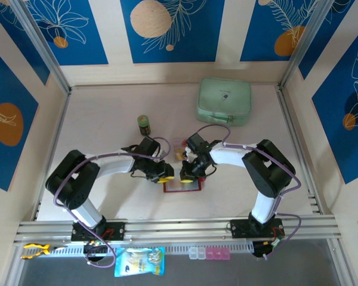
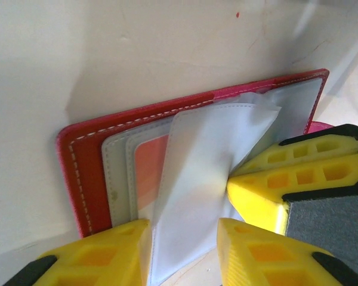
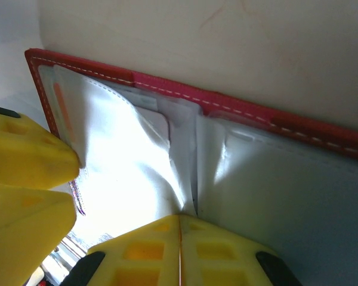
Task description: Take the credit cards out of the card holder
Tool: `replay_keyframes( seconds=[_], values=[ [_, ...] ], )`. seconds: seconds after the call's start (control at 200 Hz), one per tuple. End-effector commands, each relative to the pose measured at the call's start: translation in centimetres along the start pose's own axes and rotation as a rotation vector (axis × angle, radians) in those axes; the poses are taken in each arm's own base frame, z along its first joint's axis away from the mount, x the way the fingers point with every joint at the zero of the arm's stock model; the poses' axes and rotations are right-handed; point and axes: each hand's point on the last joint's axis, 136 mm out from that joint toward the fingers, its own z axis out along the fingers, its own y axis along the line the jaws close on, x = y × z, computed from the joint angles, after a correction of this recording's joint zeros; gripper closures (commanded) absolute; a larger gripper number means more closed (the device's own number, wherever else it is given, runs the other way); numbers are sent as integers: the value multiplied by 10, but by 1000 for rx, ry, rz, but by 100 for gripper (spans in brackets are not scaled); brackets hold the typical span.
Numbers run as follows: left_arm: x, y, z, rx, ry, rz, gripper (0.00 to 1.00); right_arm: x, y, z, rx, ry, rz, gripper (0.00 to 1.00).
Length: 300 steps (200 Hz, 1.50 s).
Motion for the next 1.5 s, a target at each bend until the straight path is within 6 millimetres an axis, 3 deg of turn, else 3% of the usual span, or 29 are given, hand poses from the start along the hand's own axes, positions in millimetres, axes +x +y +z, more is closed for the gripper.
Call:
replay_keyframes(
  seconds=[0.0,0.48,0.79,1.325,1.495],
  values=[
    [0,3,-7,-46,-22,1,64,7,-13,7,35,32,36,92],
    [1,-6,5,-19,27,18,73,7,-11,7,25,32,27,92],
    [5,-7,13,-16,62,21,70,8,-9,8,26,35,19,93],
    [8,-32,18,94,96,45,67,7,-9,9,24,37,16,93],
    [14,-32,17,106,106,32,66,7,-8,9,23,35,14,93]
  ],
)
